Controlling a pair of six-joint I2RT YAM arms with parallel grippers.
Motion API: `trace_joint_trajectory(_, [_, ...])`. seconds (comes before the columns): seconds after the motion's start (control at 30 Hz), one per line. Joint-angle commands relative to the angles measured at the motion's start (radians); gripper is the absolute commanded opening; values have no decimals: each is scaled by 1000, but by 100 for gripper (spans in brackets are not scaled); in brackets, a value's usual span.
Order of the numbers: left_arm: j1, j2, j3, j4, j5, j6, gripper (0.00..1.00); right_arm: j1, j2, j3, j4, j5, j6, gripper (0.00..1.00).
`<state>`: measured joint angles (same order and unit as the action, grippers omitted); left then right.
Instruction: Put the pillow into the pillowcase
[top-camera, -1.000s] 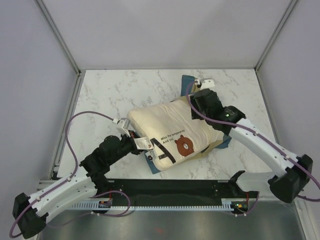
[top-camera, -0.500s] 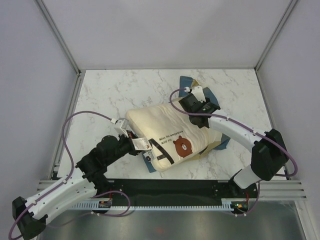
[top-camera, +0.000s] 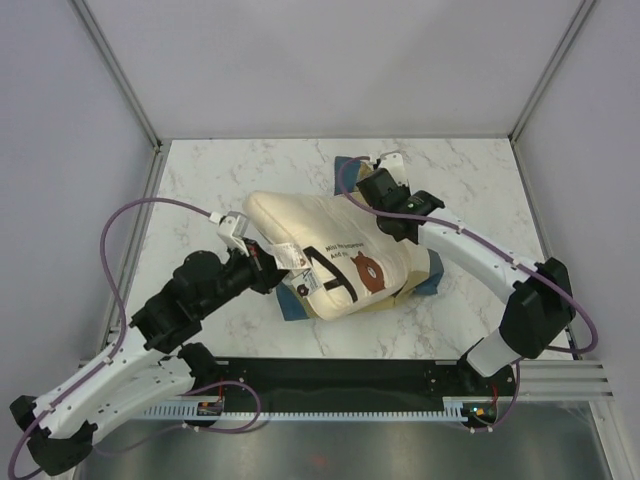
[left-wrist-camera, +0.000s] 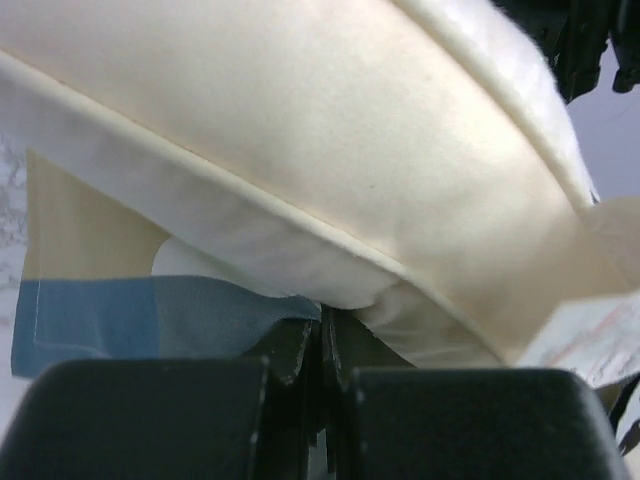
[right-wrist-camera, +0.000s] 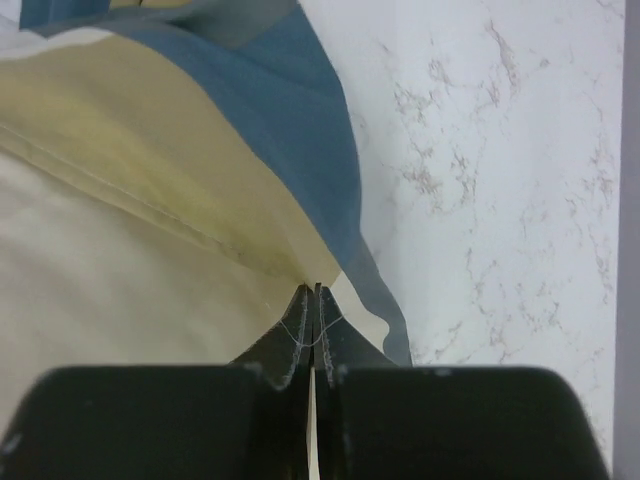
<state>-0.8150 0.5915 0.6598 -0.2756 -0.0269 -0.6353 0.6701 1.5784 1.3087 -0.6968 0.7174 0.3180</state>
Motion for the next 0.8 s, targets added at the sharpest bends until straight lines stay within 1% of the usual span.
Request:
trace_joint_trajectory(0.0, [-4,19,177,42,-30,86,2,2,-101,116,11,-94,-7,0])
trace_joint_trajectory(0.07, [-4,40,245,15,-53,132,2,2,-118,185,-15,-163,-10,0])
trace_joint_trajectory(0.1, [-3,75,333,-16,-71,150,2,2,-126,220,-32,-180,-8,0])
trace_joint_trajectory(0.17, [-3,120,452,-34,-87,180,2,2,-124,346,-76,-240,-10,0])
trace_joint_trajectory(0.2, [-4,149,586,-81,-94,207,2,0,-120,395,-92,-257,-5,0])
trace_joint_trajectory(0.23, [-4,204,657,-123,-94,218,2,2,-113,499,-108,-278,0,0])
trace_joint_trajectory(0.27, [-3,235,726,-143,-93,233,2,0,-110,548,-130,-324,3,0])
trace_joint_trajectory(0.3, [-3,260,845,-155,-85,236,2,2,-106,593,-139,-347,16,0])
trace_joint_trajectory(0.33, [-3,304,898,-169,-77,240,2,0,-107,662,-141,-367,24,0])
trace_joint_trajectory(0.37, [-4,321,949,-174,-70,240,2,2,-110,688,-139,-400,33,0])
trace_joint_trajectory(0.4, [-4,341,1040,-181,-71,234,2,2,-109,724,-139,-415,55,0])
trace_joint_trajectory(0.5, [-4,407,1179,-215,-68,218,2,2,-110,732,-139,-470,81,0])
trace_joint_trajectory(0.57, [-4,413,1193,-220,-87,194,2,3,-115,677,-135,-487,102,0])
trace_joint_trajectory(0.67, [-3,392,1140,-206,-119,186,2,2,-150,558,-84,-498,119,0])
trace_joint_trajectory(0.7, [-3,386,1121,-198,-117,184,2,2,-158,542,-70,-504,121,0])
trace_joint_trajectory(0.77, [-4,363,1078,-166,-102,183,2,0,-152,589,-75,-521,125,0])
